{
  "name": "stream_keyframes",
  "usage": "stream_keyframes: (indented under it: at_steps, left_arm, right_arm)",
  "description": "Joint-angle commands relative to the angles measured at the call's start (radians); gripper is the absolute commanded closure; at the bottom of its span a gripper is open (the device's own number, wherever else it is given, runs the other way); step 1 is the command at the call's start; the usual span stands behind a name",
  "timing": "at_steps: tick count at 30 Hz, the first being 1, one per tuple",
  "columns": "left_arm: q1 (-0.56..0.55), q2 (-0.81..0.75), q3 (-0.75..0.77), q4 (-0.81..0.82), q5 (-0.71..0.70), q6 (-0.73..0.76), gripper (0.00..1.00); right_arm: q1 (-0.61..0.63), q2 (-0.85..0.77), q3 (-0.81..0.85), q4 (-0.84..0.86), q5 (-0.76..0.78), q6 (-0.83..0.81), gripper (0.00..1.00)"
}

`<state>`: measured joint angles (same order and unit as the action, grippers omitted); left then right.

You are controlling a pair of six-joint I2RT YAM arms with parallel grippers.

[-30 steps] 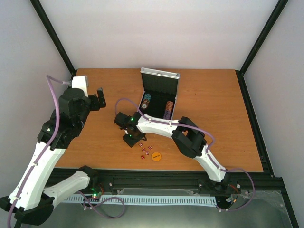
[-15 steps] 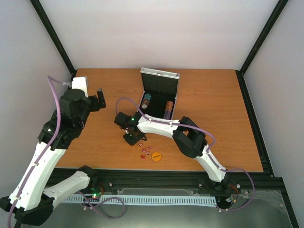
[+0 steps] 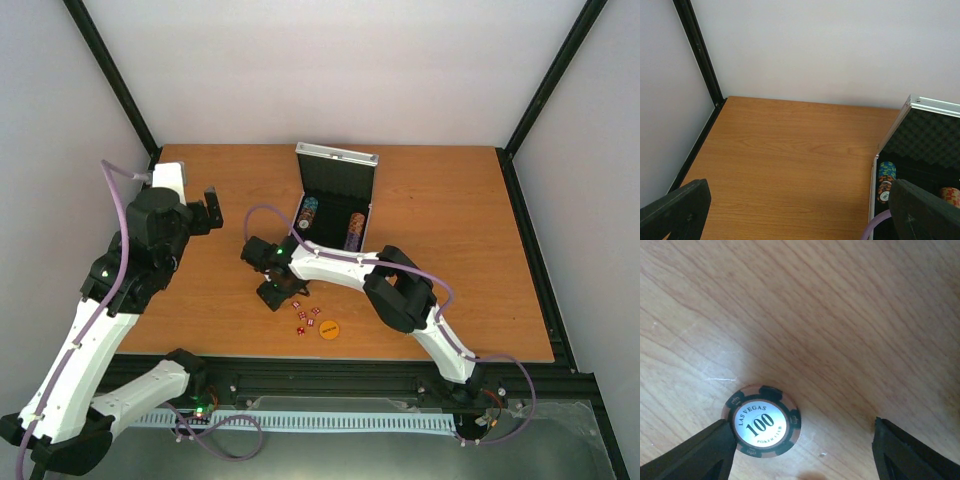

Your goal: Pack up texas hold em set

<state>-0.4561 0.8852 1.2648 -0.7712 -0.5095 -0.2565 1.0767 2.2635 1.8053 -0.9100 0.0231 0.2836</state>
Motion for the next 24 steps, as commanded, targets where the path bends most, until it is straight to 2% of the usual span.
stream_keyframes:
  at_steps: [1, 13, 24]
  left_arm:
    - [0.004, -0.016, 0.003, 0.014, -0.016, 0.003, 0.0]
    - [0.004, -0.034, 0.01, 0.01, -0.028, 0.009, 0.0]
    - [0.004, -0.049, 0.005, 0.001, -0.049, 0.019, 0.0]
  right_arm:
    - [0.006, -0.019, -0.015, -0.031, 0.008, -0.001, 0.21]
    - [0.06, 0.011, 0.149, -0.147, -0.008, -0.048, 0.2]
    - [0.063, 0.084, 0.191, -0.175, -0.012, -0.043, 0.19]
